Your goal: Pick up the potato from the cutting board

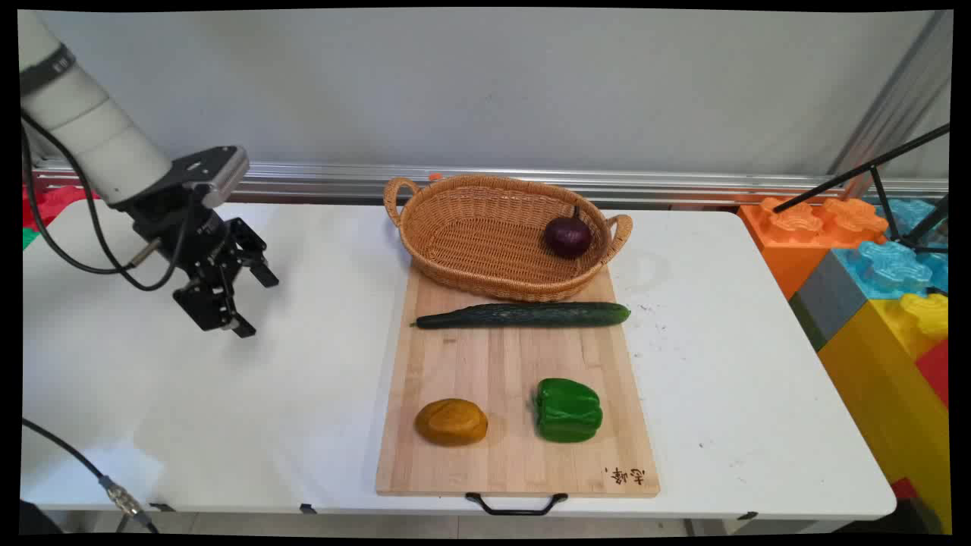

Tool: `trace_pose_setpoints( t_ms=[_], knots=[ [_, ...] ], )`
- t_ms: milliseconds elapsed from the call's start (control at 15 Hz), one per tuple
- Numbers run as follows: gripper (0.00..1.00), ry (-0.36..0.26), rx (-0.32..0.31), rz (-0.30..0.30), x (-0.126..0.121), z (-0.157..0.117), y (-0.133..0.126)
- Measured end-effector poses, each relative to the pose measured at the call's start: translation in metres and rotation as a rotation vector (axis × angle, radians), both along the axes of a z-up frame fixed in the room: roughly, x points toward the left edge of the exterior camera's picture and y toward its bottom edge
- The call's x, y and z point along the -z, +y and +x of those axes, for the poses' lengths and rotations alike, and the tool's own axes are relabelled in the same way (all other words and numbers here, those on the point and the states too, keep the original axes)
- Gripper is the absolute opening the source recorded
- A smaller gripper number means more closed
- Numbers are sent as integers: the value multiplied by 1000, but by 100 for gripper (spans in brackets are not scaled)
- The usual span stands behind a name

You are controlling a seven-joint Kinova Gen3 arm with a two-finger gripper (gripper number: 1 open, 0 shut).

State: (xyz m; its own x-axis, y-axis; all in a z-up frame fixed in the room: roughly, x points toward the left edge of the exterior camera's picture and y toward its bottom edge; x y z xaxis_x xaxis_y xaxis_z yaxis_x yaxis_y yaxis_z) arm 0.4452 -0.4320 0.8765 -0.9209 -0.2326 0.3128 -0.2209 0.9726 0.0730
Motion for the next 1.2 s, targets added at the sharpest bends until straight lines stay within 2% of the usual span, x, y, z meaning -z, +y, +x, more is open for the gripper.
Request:
trace_pose_setpoints(
  t_ms=[200,467,667,800,1000,1200],
  knots=[
    [100,57,-23,17,9,-4,-4],
    [100,164,-50,53,15,-27,-10],
    [100,264,-48,100,18,-64,-15],
    [100,304,-37,128,23,-88,-16],
    [100,339,-17,169,33,-125,-12],
    [100,349,9,199,47,-155,-4]
  ],
)
